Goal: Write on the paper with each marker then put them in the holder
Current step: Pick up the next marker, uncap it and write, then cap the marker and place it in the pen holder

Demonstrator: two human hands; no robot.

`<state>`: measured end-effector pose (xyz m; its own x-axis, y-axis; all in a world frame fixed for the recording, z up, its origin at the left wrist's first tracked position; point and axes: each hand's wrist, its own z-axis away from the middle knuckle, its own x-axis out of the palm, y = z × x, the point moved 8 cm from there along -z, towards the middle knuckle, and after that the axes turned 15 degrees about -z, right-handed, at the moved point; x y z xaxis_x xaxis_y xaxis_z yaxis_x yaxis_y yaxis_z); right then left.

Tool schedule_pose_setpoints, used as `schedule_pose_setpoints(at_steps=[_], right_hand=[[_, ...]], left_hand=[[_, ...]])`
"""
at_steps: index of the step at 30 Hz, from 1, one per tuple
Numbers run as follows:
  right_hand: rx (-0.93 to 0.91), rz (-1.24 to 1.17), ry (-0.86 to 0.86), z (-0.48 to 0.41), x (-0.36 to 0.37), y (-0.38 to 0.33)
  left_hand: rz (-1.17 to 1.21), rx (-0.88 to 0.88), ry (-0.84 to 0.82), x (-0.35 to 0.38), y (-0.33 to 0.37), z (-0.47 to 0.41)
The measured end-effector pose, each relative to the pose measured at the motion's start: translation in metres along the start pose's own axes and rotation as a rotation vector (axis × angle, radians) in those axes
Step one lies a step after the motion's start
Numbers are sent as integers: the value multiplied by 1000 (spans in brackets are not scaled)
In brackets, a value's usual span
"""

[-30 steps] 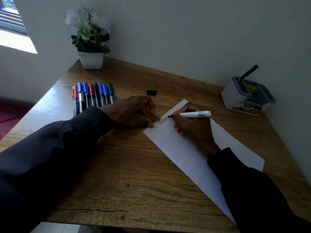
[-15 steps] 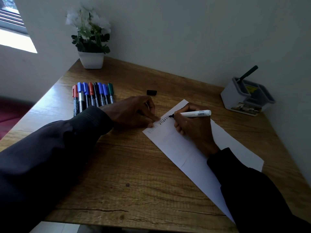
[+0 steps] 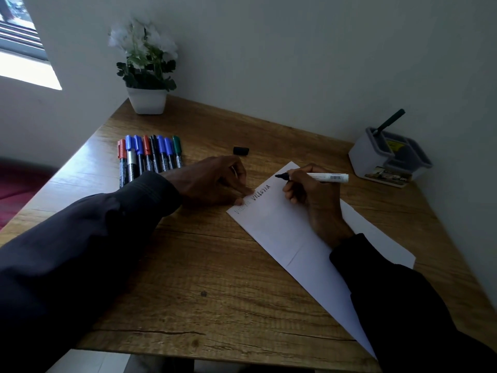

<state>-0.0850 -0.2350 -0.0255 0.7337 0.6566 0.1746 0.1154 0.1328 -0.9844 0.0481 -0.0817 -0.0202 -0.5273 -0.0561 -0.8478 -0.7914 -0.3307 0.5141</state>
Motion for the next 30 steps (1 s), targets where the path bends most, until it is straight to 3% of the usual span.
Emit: schedule_pose_setpoints(at_steps=[3,6,9,14,20,27,30], right_hand=[[140,-186,-6,0,1,1],[155,-283,-60,0,2,-12],[80,-268,-127,-1,0,-33],[4,-225,-111,5,-10,-48],[223,-550,-139,15,-9,-37],[65,-345,-135,19,-22,-49],[-9,-135,-156,26,-25,-51]], left_hand=[[15,11,11,-1,1,0],[11,44,42,-5,4,4],[31,95,195,-21,3,6],[-20,14,481,-54,-9,-3],[-103,-147,430,-53,-20,-36],[-103,-204,406,-50,-22,-47],[-123,-163,415,-50,-20,-37]])
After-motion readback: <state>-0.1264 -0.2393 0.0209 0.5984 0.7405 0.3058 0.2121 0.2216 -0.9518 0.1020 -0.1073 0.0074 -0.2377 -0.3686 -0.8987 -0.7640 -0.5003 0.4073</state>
